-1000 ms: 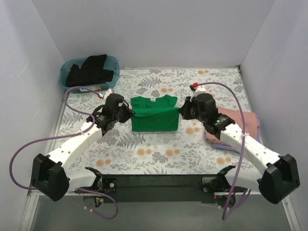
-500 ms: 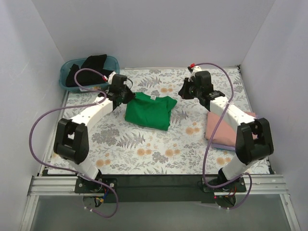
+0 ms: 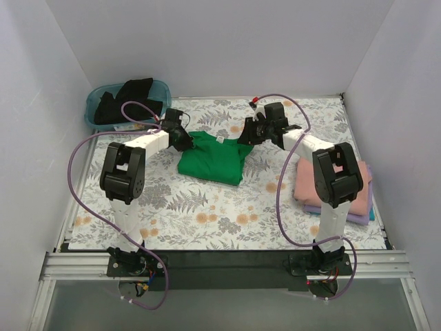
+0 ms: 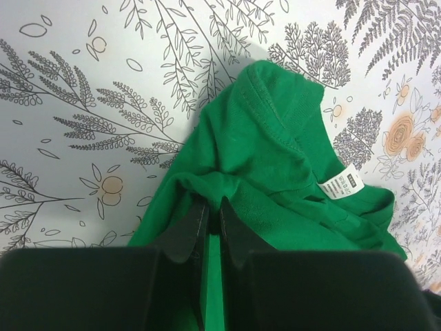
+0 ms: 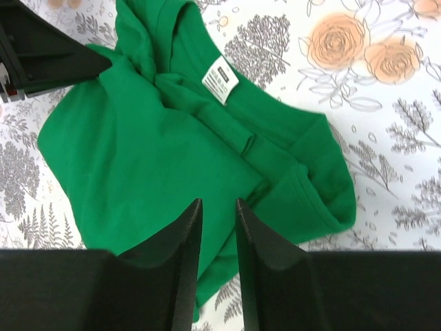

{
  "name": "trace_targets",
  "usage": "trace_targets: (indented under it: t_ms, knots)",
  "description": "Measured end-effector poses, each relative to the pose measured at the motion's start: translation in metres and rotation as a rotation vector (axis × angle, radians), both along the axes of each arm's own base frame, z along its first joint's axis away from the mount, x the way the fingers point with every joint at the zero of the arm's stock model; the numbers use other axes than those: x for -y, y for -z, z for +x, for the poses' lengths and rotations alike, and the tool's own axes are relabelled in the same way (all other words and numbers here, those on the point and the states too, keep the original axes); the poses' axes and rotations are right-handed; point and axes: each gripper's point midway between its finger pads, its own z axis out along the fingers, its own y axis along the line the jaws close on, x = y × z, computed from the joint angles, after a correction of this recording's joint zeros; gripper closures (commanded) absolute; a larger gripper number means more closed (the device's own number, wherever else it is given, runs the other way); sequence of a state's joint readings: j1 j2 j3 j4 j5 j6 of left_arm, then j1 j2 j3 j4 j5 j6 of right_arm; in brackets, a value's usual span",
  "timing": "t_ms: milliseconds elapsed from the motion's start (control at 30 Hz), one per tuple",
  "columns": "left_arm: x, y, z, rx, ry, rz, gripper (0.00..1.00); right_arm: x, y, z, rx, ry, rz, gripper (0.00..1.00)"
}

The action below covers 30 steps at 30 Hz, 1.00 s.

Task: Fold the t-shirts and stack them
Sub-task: Fold the tshirt

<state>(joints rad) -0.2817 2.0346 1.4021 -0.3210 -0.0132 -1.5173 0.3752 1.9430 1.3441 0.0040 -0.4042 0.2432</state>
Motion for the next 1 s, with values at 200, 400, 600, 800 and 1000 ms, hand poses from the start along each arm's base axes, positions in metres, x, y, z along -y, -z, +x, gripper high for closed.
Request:
trace_targets:
  t_ms: [200, 400, 600, 800, 1000]
  knots:
    - [-0.001, 0.001, 0.000, 0.004, 0.005, -0.002, 1.00, -0.009, 0.013, 0.007, -0.028, -0.025, 0.017, 0.60]
    - [0.001, 0.005, -0.004, -0.004, 0.019, -0.011, 1.00, -0.014, 0.037, -0.002, -0.095, -0.049, 0.018, 0.59]
    - [0.001, 0.006, -0.005, 0.000, 0.022, -0.017, 1.00, -0.021, 0.049, -0.010, -0.128, -0.064, 0.015, 0.58]
    - [0.000, 0.004, -0.007, 0.003, 0.022, -0.017, 1.00, -0.028, 0.056, -0.021, -0.155, -0.082, 0.011, 0.83]
    - [0.001, 0.001, -0.010, 0.006, 0.025, -0.022, 1.00, -0.032, 0.062, -0.030, -0.176, -0.086, 0.005, 0.99]
